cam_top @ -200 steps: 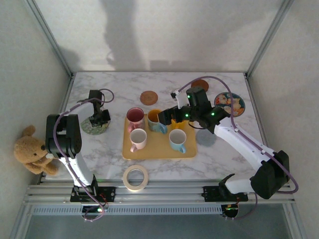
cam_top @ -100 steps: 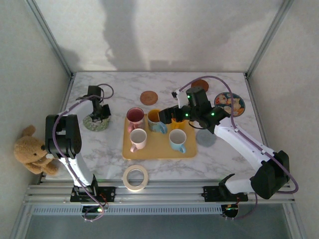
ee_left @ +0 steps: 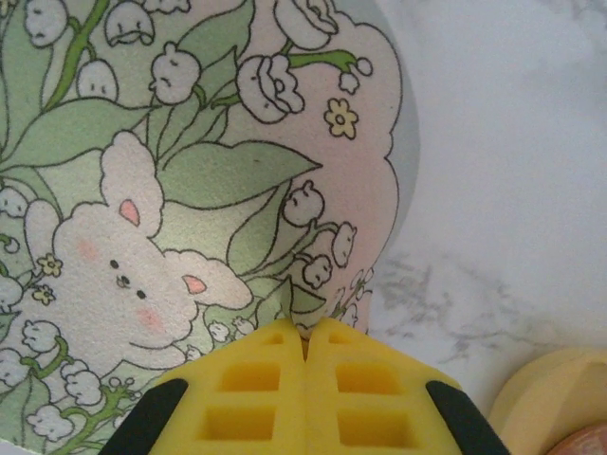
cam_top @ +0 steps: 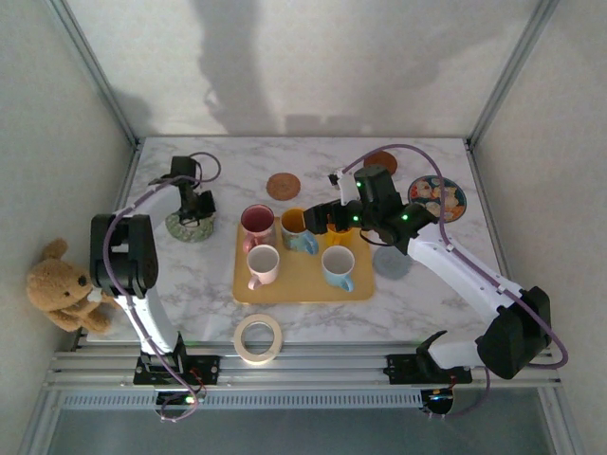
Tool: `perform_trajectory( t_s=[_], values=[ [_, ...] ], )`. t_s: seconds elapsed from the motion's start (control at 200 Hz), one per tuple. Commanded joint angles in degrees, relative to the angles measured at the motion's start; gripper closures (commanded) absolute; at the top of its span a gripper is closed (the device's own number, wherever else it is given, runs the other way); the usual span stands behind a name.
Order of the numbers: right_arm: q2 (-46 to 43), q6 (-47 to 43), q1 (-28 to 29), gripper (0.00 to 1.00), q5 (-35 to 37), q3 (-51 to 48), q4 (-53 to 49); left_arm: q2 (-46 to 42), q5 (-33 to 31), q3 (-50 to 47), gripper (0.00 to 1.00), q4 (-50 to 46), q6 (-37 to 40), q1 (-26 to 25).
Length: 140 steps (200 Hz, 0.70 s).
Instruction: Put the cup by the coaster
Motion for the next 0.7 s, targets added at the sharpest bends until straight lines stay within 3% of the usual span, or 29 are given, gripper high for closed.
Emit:
perform_trajectory(
  t_s=[0.0, 0.696],
  values=[
    [0.66, 0.63, 0.45, 0.01, 1.26, 1.79, -0.46, 2.05, 1.80, 3.77, 1.00, 0.75, 0.13, -0.75],
    [1.54, -0.25, 0.29, 0.01, 4.01, 0.99, 0.02, 13.70, 3.63, 21.64, 1.00, -4.90, 1.37, -5.21]
  ],
)
